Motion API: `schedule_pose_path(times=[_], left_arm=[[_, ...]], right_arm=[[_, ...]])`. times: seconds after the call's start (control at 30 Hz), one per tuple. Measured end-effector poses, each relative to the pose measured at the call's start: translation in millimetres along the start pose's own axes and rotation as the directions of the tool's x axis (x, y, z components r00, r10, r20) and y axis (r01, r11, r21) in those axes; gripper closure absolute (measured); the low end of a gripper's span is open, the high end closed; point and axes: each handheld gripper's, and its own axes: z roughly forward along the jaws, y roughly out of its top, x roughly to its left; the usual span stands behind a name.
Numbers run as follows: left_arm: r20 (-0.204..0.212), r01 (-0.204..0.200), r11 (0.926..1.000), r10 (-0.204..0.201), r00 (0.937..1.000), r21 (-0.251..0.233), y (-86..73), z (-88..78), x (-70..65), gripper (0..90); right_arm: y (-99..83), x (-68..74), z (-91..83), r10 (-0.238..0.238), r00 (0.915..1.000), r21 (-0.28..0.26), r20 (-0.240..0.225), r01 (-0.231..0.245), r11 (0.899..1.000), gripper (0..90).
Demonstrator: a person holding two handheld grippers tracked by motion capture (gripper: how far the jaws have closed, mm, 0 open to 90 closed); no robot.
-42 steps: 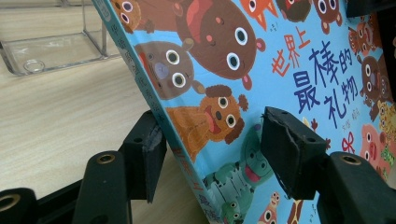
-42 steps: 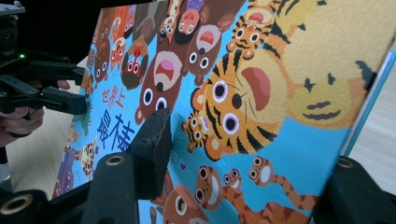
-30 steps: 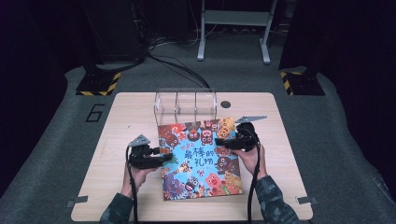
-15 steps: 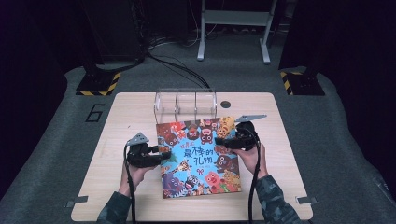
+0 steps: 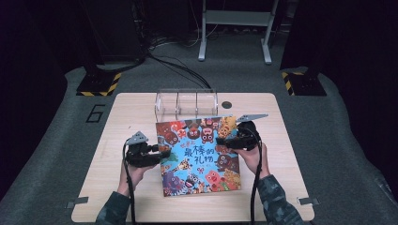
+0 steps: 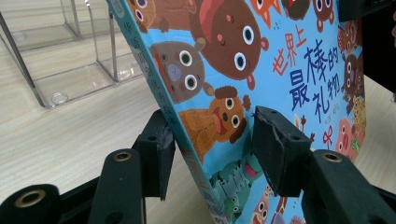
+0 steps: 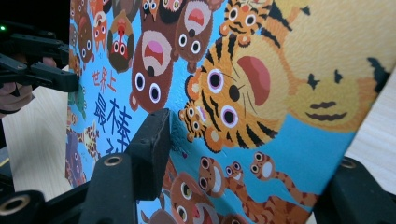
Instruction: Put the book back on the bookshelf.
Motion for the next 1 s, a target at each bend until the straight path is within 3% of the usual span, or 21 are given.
schedule_pose_path(times=[0.57, 0.77, 1.0], left_arm=[[-0.033, -0.066, 0.9976, 0.065, 0.9974, -0.021, 5.6, -6.4, -5.2, 53.5], [-0.052, -0.079, 0.9962, 0.077, 0.9957, -0.036, 7.1, -7.9, -7.7, 54.0], [-0.058, -0.088, 0.9954, 0.086, 0.9946, -0.038, 8.5, -9.7, -8.1, 54.4]], right_arm=[[6.8, 3.6, -4.0, -0.053, 0.9980, -0.004, 0.033, 0.053, 0.999, 42.5], [10.1, 7.0, -4.9, -0.082, 0.9948, 0.008, 0.061, 0.081, 0.997, 41.6], [11.7, 7.8, -5.8, -0.103, 0.9927, 0.000, 0.061, 0.104, 0.995, 41.7]])
